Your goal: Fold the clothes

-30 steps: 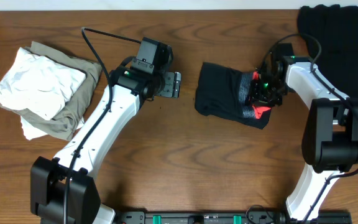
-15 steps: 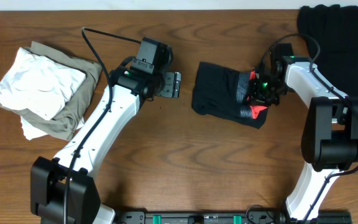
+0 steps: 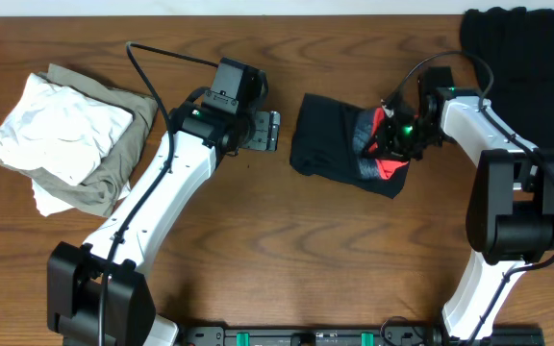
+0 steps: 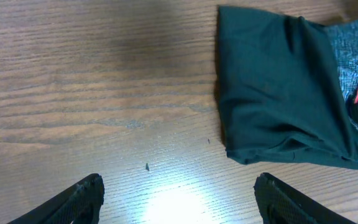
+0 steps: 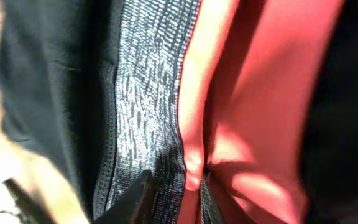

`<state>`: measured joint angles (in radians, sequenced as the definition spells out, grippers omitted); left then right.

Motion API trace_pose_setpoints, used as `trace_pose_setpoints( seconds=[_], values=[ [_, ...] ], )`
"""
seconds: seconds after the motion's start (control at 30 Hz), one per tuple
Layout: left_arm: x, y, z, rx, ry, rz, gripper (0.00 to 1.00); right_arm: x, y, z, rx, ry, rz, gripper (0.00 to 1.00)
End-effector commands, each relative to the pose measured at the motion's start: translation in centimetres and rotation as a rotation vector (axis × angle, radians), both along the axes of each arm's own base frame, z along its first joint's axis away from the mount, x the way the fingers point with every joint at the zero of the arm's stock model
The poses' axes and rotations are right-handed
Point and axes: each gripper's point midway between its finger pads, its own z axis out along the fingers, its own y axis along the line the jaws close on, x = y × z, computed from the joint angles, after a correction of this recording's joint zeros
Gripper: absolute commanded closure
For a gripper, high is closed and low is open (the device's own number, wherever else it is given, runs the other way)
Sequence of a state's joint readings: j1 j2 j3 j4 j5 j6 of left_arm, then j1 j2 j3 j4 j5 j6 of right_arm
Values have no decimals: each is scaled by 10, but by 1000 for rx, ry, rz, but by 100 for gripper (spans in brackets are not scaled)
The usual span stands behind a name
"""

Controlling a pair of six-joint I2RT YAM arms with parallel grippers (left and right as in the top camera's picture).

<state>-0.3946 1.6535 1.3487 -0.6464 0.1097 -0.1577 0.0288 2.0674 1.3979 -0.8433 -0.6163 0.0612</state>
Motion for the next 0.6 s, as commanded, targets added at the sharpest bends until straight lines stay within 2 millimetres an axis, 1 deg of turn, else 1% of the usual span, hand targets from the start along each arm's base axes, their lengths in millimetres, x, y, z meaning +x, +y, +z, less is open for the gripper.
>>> trace_pose_setpoints(
  seconds=[0.0,0.23,0.37,0.47,0.57],
  values=[
    [-1,-1,-3,-8,12,-1,20,-4,19,11,132,-26,57,76],
    [-1,-1,-3,-7,12,-1,20,5,17,12,134,-59,43,80],
    [-1,-1,-3,-7,12,-1,20,8,14,12,135,-69,37,89],
    [-1,-1,-3,-7,12,-1,20,7,15,12,137,-64,38,90],
    [-1,-1,-3,-7,12,-1,20,6,15,13,142,-62,38,95]
  ],
)
